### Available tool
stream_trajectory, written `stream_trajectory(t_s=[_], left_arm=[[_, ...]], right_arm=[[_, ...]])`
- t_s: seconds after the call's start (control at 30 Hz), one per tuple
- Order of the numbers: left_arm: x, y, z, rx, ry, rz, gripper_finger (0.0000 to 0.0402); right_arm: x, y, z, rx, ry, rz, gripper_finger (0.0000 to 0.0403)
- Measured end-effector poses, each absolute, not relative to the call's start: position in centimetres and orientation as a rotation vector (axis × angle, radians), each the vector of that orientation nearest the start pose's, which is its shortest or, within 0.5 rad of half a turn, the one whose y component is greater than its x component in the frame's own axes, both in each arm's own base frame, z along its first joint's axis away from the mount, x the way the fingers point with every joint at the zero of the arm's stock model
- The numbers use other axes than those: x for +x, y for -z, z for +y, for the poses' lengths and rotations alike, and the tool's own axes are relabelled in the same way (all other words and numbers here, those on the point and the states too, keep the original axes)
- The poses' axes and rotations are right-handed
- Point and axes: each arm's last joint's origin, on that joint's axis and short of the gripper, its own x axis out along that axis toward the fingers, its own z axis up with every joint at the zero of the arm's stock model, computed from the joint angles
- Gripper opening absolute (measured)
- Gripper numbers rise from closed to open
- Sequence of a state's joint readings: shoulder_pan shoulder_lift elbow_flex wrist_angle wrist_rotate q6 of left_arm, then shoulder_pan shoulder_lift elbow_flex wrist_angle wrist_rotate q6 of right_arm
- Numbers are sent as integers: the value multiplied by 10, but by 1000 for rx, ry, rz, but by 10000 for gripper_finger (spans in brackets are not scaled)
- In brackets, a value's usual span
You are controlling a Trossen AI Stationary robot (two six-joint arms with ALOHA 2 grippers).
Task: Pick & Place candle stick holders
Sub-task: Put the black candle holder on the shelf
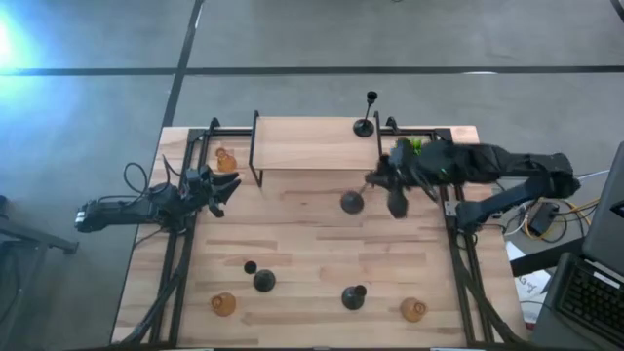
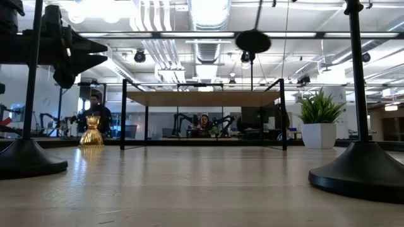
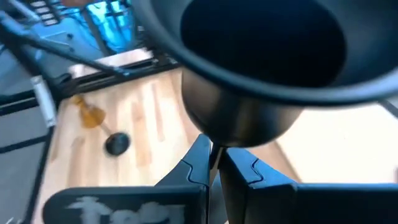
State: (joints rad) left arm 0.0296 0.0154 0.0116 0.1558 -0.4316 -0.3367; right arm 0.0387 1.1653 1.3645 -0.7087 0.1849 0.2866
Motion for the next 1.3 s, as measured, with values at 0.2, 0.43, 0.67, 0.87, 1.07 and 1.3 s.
stream_trajectory(t_s=[0.2, 0.43, 0.67, 0.87, 1.07, 1.3], left_arm=[[94, -181, 15, -361, -431, -226, 149], [94, -181, 15, -361, -431, -226, 149], [94, -181, 15, -361, -431, -227, 149], [94, -181, 15, -361, -431, -227, 149], [94, -181, 15, -361, -431, -227, 149], [94, -181, 15, -361, -431, -227, 149]], right_arm=[[257, -407, -28, 224, 303, 546, 9], [276, -409, -59, 201, 353, 560, 9], [279, -399, -102, 215, 408, 590, 8], [273, -400, -121, 203, 429, 566, 8], [276, -396, -125, 156, 392, 590, 8], [284, -385, -134, 149, 386, 625, 8]])
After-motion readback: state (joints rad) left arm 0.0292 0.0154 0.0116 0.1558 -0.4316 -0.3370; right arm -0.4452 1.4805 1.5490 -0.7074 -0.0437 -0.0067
